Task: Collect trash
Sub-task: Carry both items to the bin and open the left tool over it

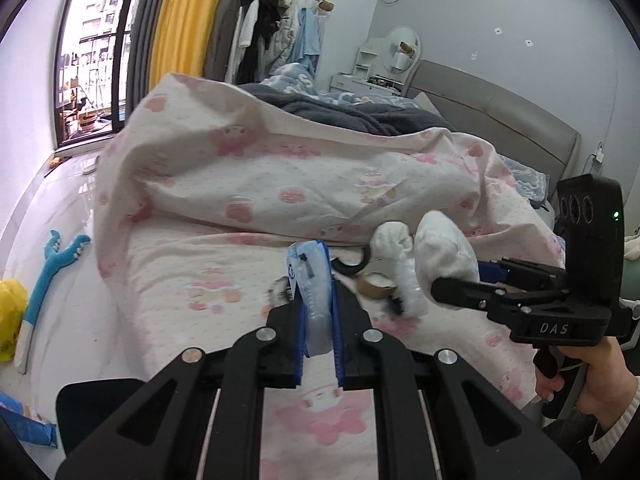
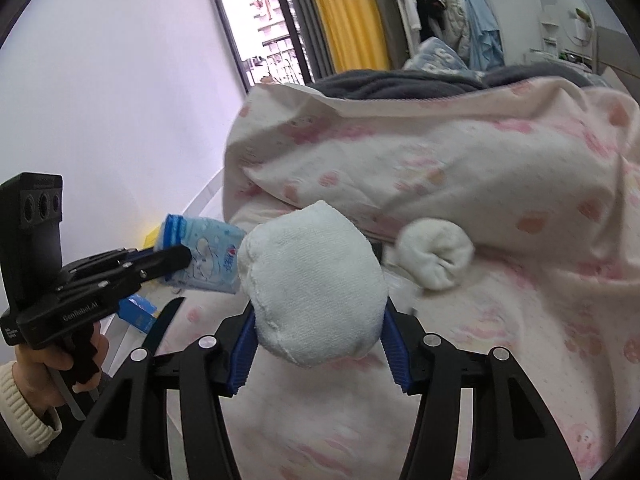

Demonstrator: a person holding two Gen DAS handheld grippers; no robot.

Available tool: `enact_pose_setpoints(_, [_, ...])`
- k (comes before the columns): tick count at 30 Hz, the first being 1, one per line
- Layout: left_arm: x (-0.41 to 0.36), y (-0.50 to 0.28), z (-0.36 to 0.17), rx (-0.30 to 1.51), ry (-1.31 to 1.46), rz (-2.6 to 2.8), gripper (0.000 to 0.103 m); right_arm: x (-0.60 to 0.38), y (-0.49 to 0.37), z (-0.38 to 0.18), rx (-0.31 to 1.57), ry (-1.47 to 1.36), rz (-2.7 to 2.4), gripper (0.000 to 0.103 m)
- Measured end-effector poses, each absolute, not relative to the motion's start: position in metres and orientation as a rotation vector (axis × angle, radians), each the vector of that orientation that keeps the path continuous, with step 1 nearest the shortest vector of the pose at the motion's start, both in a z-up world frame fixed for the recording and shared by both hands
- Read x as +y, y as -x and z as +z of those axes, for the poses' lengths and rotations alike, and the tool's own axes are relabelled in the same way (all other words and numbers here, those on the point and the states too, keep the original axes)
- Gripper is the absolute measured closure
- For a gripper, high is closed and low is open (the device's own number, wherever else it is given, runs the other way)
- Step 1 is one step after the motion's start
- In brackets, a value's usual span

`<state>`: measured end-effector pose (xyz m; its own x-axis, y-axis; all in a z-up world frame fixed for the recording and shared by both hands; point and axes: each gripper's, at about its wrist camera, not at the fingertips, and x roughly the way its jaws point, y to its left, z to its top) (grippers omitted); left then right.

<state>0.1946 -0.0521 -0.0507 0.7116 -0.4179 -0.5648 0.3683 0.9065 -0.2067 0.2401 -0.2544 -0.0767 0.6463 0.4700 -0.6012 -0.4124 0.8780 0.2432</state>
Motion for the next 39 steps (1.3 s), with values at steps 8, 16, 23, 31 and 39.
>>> enact_pose_setpoints(8, [-0.013,-0.196,-0.057,0.698,0.066,-0.361,0.090,-0.200,-0.251,-0.072,0.698,-0.071,0.561,0.047])
enact_pose_setpoints(16, [0.040,-0.195,-0.067,0.751,0.103,-0.280,0.090,-0.144,-0.255,-0.068,0.699,-0.044,0.634,0.047])
enact_pose_setpoints(23, [0.078,-0.195,-0.082,0.809,0.107,-0.225,0.090,-0.096,-0.256,-0.067,0.717,-0.015,0.685,0.047])
enact_pose_setpoints(31, [0.110,-0.189,-0.108,0.877,0.082,-0.182,0.090,-0.050,-0.257,-0.074,0.749,0.011,0.728,0.047])
enact_pose_setpoints(39, [0.144,-0.185,-0.141,0.987,0.125,-0.166,0.090,-0.003,-0.258,-0.088,0.800,0.054,0.769,0.047])
